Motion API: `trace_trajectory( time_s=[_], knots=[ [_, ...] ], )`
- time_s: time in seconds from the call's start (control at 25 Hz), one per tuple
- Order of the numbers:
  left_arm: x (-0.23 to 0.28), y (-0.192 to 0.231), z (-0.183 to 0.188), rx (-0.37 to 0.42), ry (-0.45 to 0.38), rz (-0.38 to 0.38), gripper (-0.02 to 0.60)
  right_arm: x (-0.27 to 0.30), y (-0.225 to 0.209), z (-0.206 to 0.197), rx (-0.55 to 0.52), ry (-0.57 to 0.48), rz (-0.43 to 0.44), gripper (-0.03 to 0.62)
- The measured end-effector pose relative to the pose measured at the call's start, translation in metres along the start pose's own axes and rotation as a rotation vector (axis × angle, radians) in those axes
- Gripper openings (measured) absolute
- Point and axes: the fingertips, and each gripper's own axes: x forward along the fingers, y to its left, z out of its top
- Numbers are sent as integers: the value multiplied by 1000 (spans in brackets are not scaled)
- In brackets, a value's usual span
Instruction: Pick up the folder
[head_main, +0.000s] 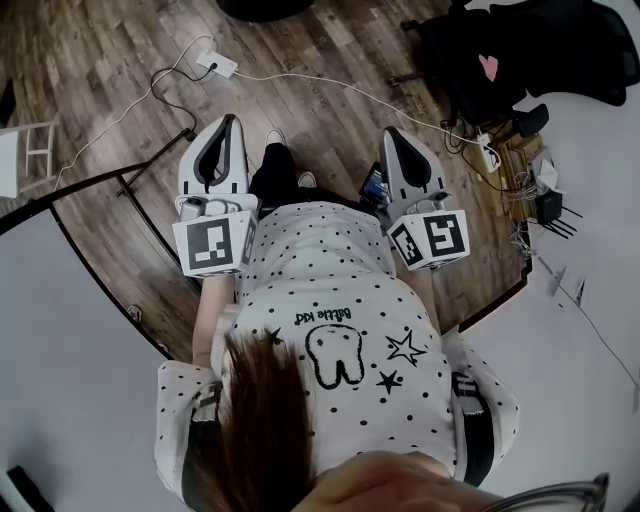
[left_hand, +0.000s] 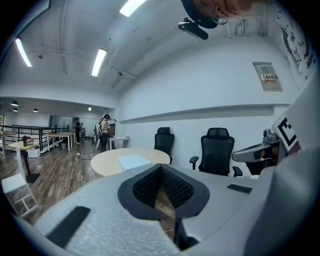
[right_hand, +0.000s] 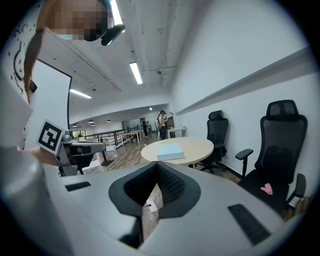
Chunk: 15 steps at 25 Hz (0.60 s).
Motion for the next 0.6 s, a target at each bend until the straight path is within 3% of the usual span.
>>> trace_trajectory(
  time_s=[0.28, 0.44, 0.6],
  knots=[
    [41, 59, 22, -19, -7, 7, 16, 68, 10, 35, -16, -28, 3, 6],
    [56, 95, 25, -41, -44, 19, 15, 101, 18, 39, -11, -22, 3, 6],
    [63, 115, 19, -48, -27, 11, 17, 121, 24, 38, -6, -11, 3, 6]
  ],
)
